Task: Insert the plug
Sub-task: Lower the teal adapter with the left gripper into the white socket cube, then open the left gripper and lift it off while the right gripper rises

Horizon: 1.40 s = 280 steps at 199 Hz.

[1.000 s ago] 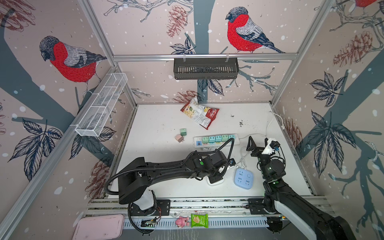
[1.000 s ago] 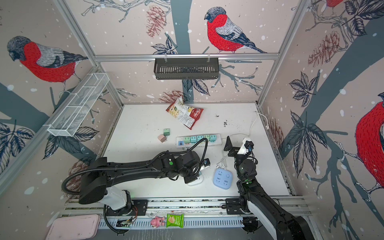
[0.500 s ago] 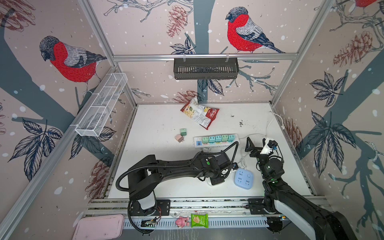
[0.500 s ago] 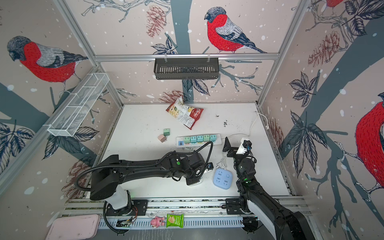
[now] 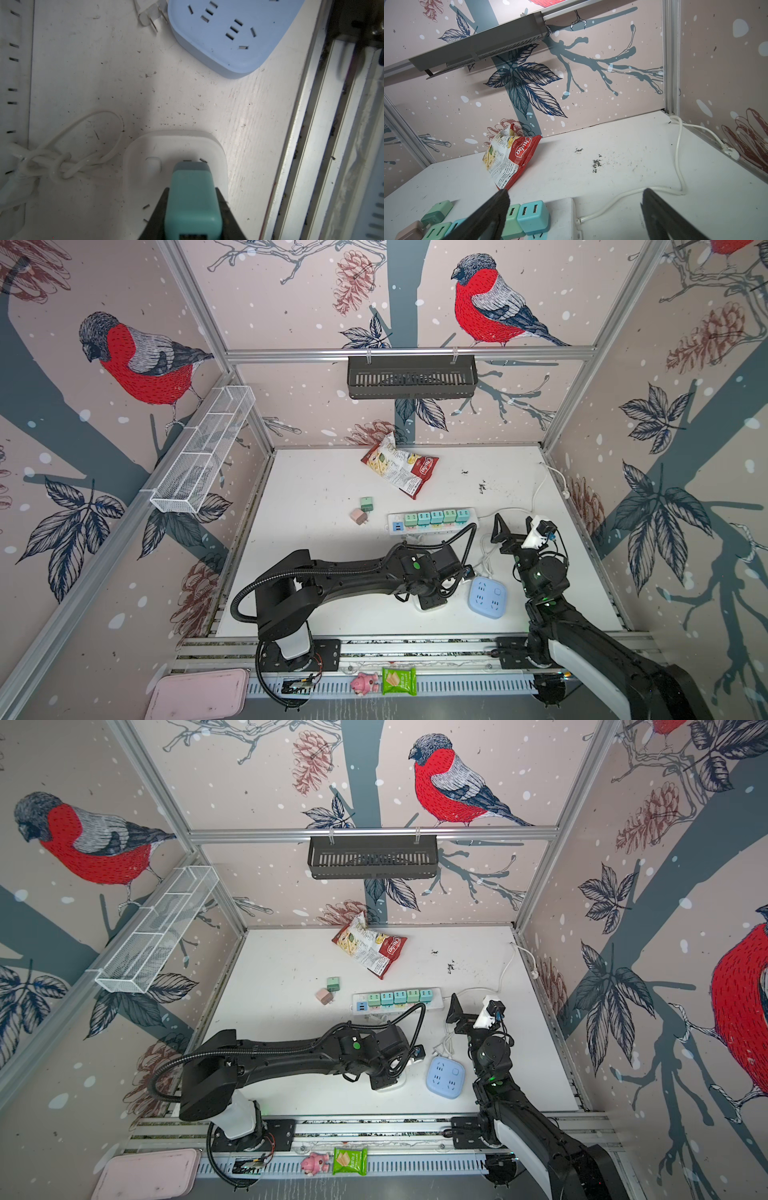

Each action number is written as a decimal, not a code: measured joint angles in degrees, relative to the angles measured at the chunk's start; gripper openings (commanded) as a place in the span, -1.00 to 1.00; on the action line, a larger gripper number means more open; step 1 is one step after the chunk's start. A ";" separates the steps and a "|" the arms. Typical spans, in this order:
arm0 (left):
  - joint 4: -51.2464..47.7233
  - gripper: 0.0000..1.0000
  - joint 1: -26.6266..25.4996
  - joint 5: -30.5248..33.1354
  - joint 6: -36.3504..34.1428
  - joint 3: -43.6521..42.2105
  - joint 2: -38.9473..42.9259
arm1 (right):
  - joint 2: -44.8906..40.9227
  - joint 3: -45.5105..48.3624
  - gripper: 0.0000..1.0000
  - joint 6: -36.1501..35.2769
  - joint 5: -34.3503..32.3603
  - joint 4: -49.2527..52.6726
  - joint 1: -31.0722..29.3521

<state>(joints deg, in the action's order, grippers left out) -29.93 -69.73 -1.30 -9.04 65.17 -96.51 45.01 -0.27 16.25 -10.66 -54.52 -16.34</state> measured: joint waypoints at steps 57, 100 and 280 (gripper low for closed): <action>0.87 -1.00 0.00 0.37 -0.42 0.20 -1.31 | -0.04 0.00 0.99 0.04 0.33 -0.02 0.37; 0.96 -1.00 -0.02 0.42 -0.42 0.22 -1.57 | -0.04 0.00 0.99 0.22 0.55 -0.04 0.66; 0.76 -1.00 3.30 -4.66 -0.39 1.79 -5.49 | 0.00 0.00 0.99 1.75 1.38 -1.22 1.77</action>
<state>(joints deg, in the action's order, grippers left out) -29.17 -66.43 -5.96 -9.43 66.96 -102.00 45.01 -0.27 18.00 -9.28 -55.75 -14.57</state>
